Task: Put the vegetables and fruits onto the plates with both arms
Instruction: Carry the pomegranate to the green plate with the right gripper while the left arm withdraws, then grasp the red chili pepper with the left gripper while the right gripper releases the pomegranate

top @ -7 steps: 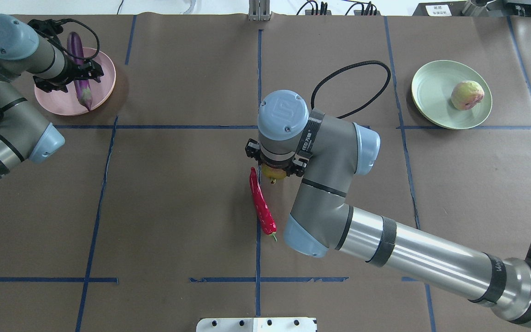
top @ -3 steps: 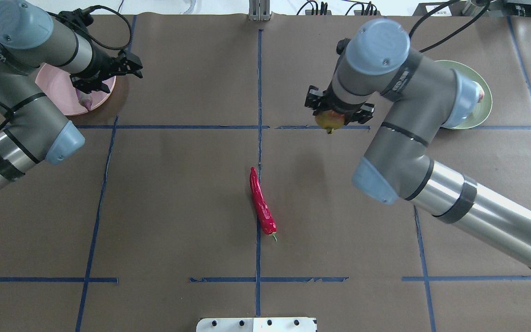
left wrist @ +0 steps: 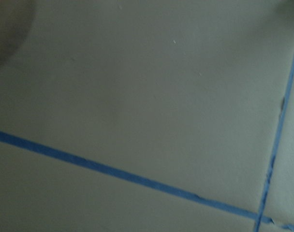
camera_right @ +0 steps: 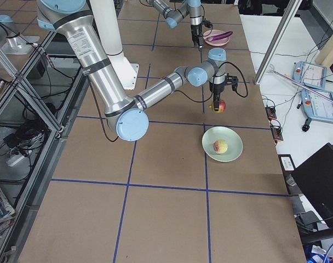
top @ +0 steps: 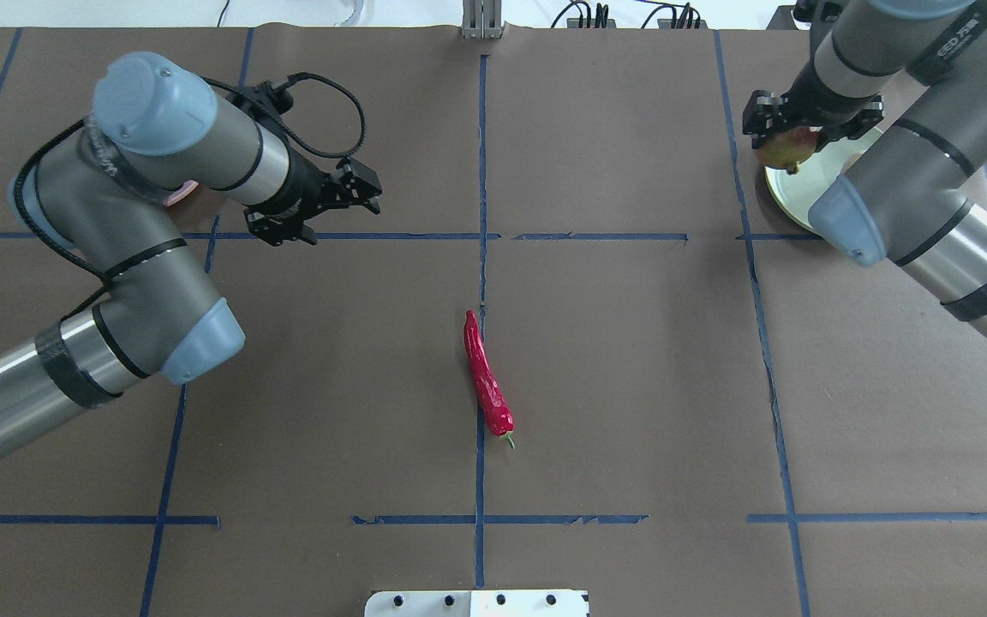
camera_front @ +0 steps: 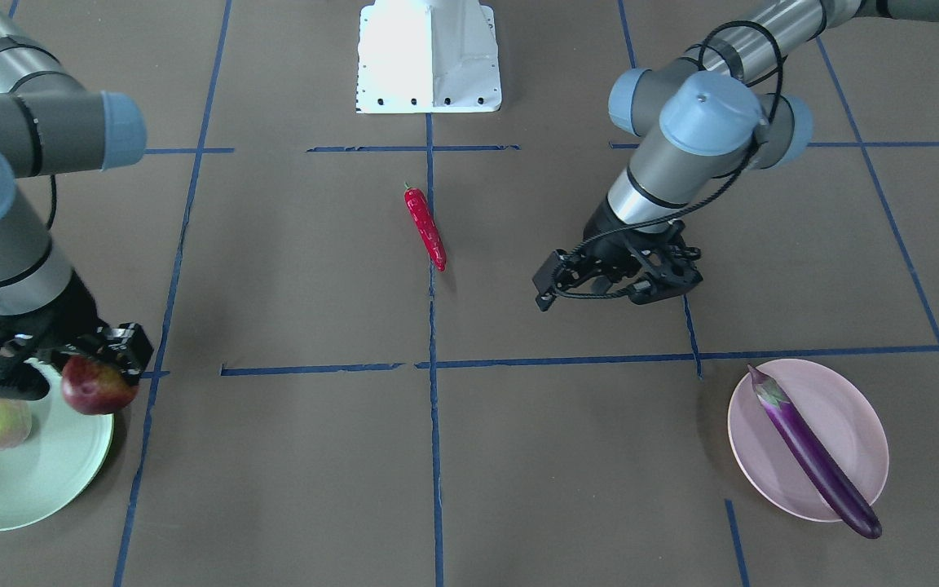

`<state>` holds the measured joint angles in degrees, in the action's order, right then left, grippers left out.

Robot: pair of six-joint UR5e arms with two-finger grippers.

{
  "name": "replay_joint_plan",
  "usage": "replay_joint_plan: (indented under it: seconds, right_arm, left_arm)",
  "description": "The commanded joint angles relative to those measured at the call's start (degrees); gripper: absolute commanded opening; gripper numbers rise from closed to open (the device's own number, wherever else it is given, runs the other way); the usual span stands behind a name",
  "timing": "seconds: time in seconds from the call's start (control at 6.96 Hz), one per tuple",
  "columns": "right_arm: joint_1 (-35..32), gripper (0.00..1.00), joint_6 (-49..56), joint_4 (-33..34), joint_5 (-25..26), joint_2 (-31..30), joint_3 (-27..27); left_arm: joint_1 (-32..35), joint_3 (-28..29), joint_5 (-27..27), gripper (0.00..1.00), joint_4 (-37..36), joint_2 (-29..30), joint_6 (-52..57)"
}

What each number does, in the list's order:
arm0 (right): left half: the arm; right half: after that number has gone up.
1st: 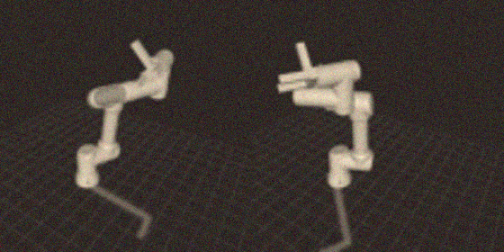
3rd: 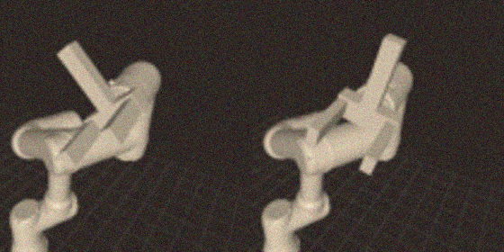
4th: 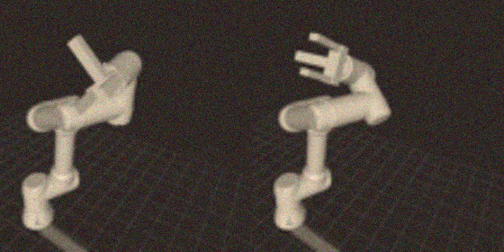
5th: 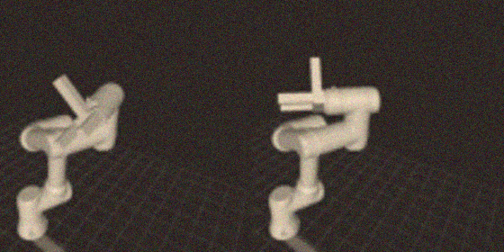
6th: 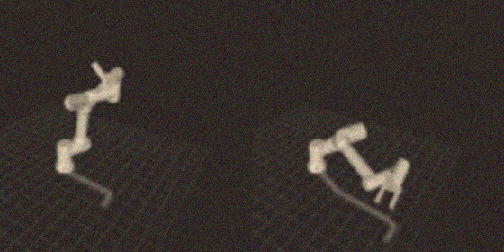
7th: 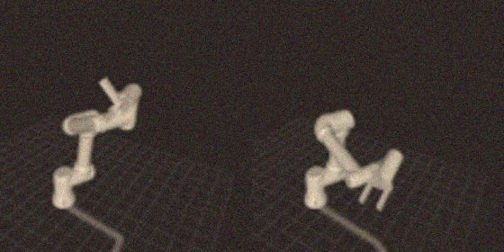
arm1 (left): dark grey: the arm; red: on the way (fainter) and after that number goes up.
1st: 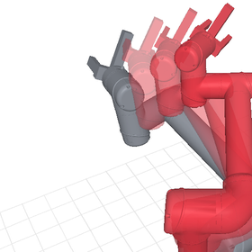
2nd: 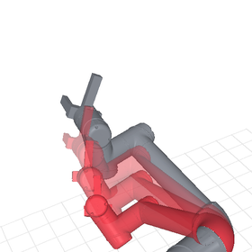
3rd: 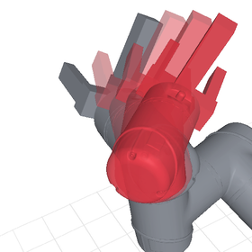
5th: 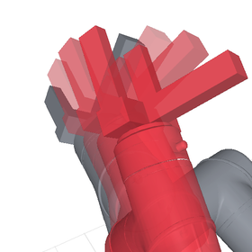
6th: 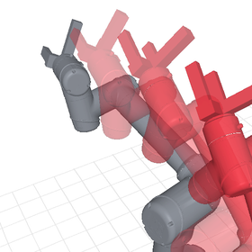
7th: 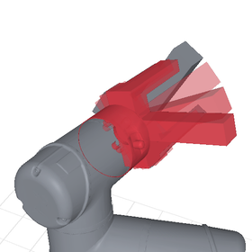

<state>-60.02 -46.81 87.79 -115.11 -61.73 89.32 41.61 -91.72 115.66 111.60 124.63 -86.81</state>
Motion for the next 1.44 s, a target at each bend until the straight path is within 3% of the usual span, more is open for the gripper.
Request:
replay_joint_plan:
  seconds: [0.0, 0.14, 0.29, 0.43, 0.72, 1.01, 1.15, 1.29]
  right_arm:
    - [-4.7, 0.0, 8.6, -0.3, -0.5, 0.3, -7.8]
    - [-4.2, 0.01, 8.6, -5.0, -0.1, 1.2, -13.8]
    - [-4.2, 0.09, 8.1, -12.9, -0.3, 1.3, -18.8]
    - [-4.0, 0.99, 8.3, -13.9, -0.6, 1.2, -18.6]
    - [-4.1, 1.0, 8.9, -14.0, -1.9, 0.5, -17.1]
    - [-4.1, 1.0, 8.6, -13.6, -5.7, 0.2, -14.5]
    - [-4.2, 1.0, 8.3, -12.9, -11.0, -2.1, -9.6]
    - [-4.2, 1.0, 8.2, -11.7, -15.2, -6.3, -2.6]
  left_arm:
    - [-5.9, 0.0, -4.5, 1.0, -8.5, 5.9, -0.5]
    - [-7.6, 0.2, -5.1, 1.0, -8.5, 6.1, -1.5]
    - [-7.9, 0.1, -5.0, 1.0, -8.8, 6.8, -1.6]
    - [-10.1, 0.4, -5.1, 1.0, -11.3, 8.4, -2.2]
    - [-16.9, 3.5, -10.4, 1.0, -16.1, 12.2, -2.2]
    - [-18.3, 8.5, -10.8, 0.97, -16.2, 14.4, -2.3]
    - [-19.0, 8.8, -10.8, 0.9, -16.1, 14.6, -3.4]
    - [-19.4, 8.9, -10.8, 0.78, -16.2, 14.9, -4.9]
